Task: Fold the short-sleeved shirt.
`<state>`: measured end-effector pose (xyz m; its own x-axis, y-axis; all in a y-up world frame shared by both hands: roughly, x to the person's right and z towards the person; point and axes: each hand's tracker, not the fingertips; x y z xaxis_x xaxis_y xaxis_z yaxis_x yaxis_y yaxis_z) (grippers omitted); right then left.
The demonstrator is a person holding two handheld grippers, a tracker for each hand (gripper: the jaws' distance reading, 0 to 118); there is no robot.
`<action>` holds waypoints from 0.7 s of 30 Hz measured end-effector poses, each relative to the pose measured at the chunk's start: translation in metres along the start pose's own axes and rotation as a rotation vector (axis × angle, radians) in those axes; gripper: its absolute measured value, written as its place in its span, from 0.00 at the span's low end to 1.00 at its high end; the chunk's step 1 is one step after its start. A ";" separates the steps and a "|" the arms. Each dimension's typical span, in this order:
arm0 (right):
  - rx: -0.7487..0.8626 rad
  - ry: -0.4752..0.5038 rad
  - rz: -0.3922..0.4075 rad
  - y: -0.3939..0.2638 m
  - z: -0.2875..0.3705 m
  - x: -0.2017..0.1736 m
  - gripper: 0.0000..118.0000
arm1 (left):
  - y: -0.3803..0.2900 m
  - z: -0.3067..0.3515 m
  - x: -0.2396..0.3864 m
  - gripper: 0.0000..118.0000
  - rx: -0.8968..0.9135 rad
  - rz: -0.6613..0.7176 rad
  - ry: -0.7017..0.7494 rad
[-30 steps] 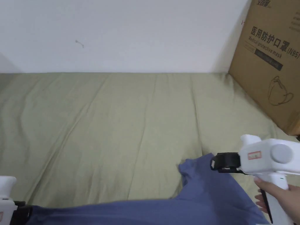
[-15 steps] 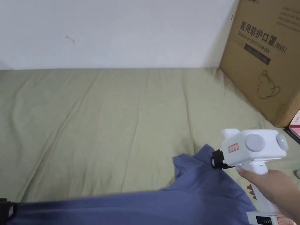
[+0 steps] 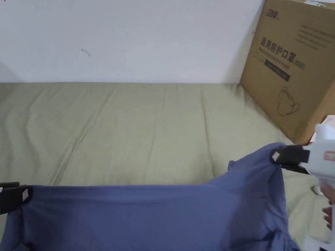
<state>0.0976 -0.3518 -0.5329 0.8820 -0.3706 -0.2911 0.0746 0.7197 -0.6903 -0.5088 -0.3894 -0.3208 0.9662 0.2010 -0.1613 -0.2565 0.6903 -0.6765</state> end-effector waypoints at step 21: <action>-0.354 -0.155 0.054 -0.164 0.062 0.045 0.85 | -0.152 0.054 -0.012 0.85 -0.370 0.179 -0.140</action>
<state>0.1543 -0.4499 -0.3915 0.9423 -0.2248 -0.2481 -0.1151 0.4784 -0.8706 -0.4823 -0.4595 -0.1772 0.8880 0.4049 -0.2182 -0.3693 0.3449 -0.8630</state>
